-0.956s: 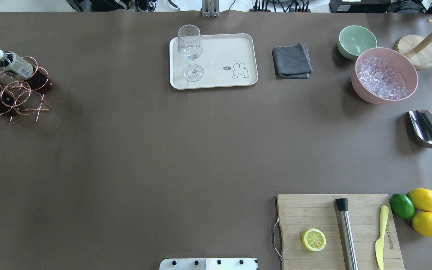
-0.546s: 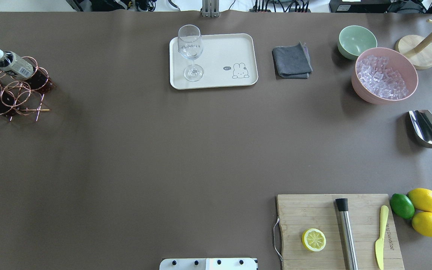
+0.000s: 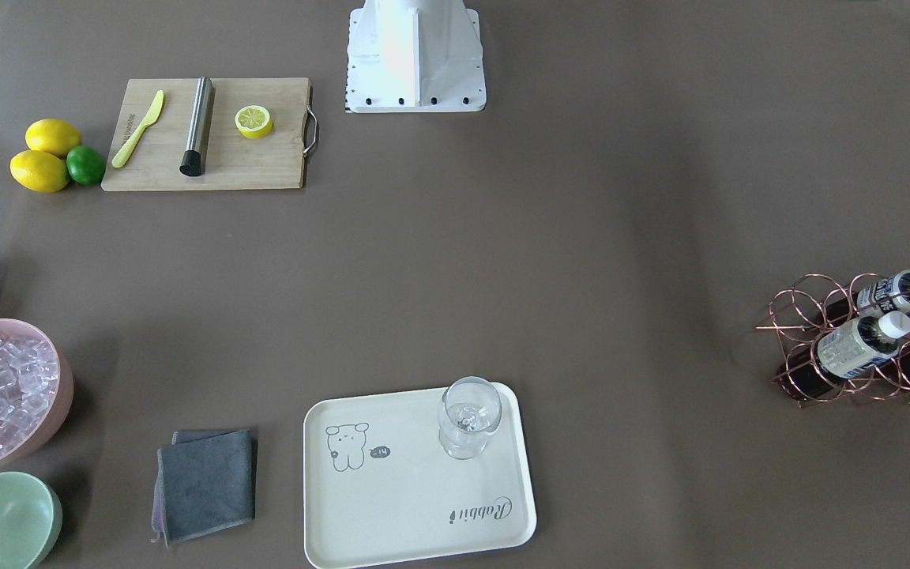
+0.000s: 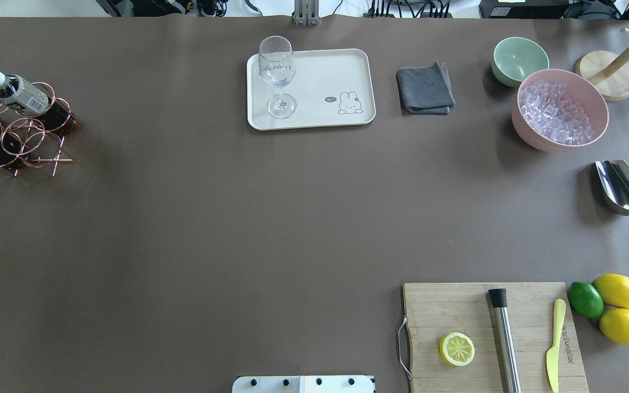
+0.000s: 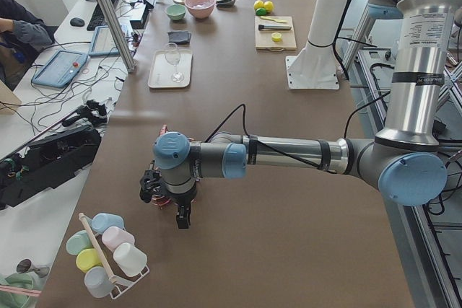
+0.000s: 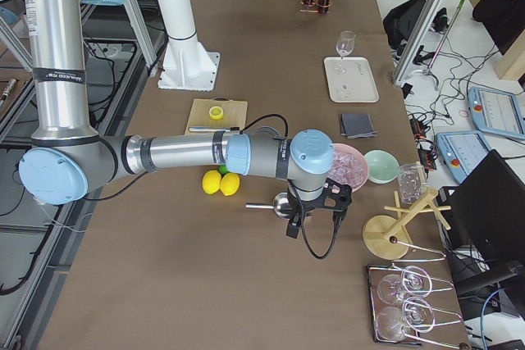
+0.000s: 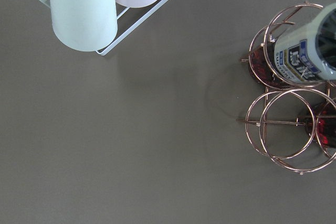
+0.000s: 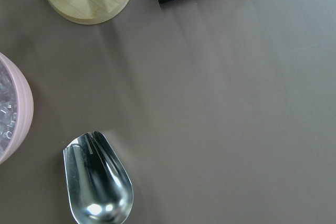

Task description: Take tea from basket to plate

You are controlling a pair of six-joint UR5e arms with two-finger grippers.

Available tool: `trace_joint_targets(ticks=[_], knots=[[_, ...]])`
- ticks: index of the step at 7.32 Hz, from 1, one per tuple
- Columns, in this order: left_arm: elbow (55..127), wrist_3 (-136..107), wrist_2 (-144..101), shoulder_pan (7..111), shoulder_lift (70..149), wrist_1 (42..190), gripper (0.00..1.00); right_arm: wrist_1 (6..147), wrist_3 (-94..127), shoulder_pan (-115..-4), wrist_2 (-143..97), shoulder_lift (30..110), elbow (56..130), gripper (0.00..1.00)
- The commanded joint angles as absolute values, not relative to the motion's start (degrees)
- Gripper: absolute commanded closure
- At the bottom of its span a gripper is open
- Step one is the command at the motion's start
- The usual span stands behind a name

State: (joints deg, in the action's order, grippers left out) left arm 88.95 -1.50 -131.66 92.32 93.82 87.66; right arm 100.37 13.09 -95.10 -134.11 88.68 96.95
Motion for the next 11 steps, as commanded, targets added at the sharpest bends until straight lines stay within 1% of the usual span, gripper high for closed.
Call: trace_joint_targets(ticks=[1, 7, 9, 11], knots=[[89.2, -1.4, -131.7, 92.4, 93.5, 87.5, 0.02, 100.4, 13.1, -95.1, -134.0, 90.4, 99.2, 0.00], [91.6, -1.1, -131.7, 92.3, 92.5, 87.5, 0.02, 100.3, 12.5, -94.8, -133.5, 90.4, 99.3, 0.00], [94.2, -0.8, -131.6, 91.5, 92.6, 87.5, 0.02, 100.3, 12.3, -94.0, -132.8, 90.3, 99.4, 0.00], [95.4, 12.3, -131.0, 91.4, 92.7, 86.0, 0.02, 99.7, 9.3, -92.8, -131.2, 90.2, 99.3, 0.00]])
